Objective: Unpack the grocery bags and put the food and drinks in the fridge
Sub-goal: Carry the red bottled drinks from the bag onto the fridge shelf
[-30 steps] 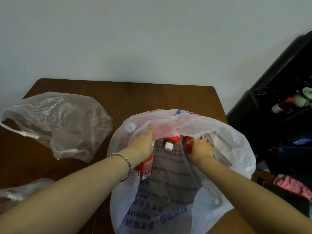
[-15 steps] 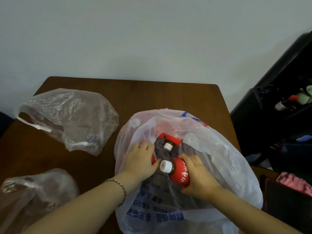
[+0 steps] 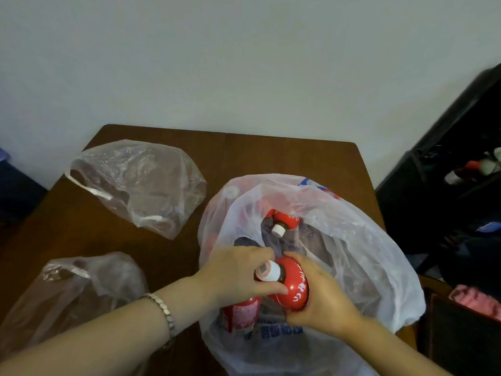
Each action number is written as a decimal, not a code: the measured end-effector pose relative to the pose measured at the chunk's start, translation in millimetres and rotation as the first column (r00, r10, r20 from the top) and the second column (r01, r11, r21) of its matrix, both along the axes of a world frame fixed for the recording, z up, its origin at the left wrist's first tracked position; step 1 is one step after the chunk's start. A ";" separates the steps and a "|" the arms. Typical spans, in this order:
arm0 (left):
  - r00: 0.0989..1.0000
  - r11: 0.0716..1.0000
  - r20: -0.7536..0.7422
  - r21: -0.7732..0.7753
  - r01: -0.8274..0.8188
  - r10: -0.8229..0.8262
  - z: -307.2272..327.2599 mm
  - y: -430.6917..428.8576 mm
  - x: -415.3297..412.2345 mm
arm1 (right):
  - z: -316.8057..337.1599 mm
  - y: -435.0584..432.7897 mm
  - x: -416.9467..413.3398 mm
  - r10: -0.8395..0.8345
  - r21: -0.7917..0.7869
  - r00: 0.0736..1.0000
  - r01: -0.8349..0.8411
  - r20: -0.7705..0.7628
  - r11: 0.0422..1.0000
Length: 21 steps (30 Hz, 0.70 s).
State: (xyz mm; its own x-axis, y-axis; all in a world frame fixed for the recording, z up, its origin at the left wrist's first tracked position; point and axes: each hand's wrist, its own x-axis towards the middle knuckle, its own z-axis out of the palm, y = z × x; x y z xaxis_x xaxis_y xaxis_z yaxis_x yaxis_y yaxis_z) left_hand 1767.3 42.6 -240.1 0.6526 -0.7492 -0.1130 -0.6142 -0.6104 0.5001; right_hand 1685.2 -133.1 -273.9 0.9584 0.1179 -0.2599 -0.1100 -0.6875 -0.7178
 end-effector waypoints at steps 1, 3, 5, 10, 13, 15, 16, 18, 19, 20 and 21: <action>1.000 1.000 0.022 0.030 -0.003 0.002 1.6 4.6 -3.4 | 1.3 3.7 0.9 0.037 -0.007 0.999 -0.037 -0.022 0.999; 0.997 0.996 0.081 0.089 -0.021 0.014 1.1 15.5 -10.6 | 3.6 11.0 4.1 0.123 -0.028 0.990 -0.125 -0.066 0.992; 0.990 0.991 0.138 0.121 -0.055 0.038 0.0 25.8 -17.3 | 0.7 16.8 12.5 0.205 -0.062 0.972 -0.212 -0.112 0.975; 0.948 0.970 0.243 0.078 -0.229 0.204 -4.5 60.5 -23.2 | -48.5 25.3 60.1 0.017 -0.163 0.919 -0.088 -0.394 0.983; 0.944 0.981 0.292 0.073 -0.182 0.154 -6.6 74.5 -23.2 | -71.3 50.8 81.0 -0.272 0.058 0.823 0.345 -0.499 0.937; 0.940 0.984 0.319 0.086 -0.155 0.120 -12.2 82.6 -22.1 | -66.0 76.2 94.9 -0.295 0.062 0.787 0.388 -0.541 0.920; 0.939 0.983 0.323 0.097 -0.158 0.119 -15.7 86.6 -21.8 | -58.0 88.3 104.4 -0.278 0.061 0.804 0.361 -0.525 0.931; 0.948 0.981 0.293 0.104 -0.162 0.125 -18.7 91.1 -22.7 | -37.4 106.8 128.4 -0.230 0.066 0.876 0.283 -0.423 0.957; 0.956 0.980 0.259 0.103 -0.170 0.139 -18.9 93.3 -22.3 | -22.2 115.7 141.7 -0.182 0.100 0.912 0.234 -0.368 0.967; 0.956 0.977 0.247 0.096 -0.188 0.159 -19.3 95.1 -21.4 | -7.2 125.2 152.3 -0.117 0.142 0.934 0.174 -0.336 0.975; 0.954 0.974 0.239 0.096 -0.206 0.178 -22.5 96.5 -21.4 | 10.3 134.0 159.5 -0.027 0.173 0.953 0.083 -0.303 0.981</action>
State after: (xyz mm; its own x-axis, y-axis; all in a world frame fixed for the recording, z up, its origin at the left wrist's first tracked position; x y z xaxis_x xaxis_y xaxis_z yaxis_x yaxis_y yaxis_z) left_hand 1746.0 139.1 -262.5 0.8014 -0.5976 -0.0249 -0.5687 -0.7743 0.2777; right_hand 1844.6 0.9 -263.5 0.8466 0.1390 -0.5138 -0.3723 -0.5354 -0.7581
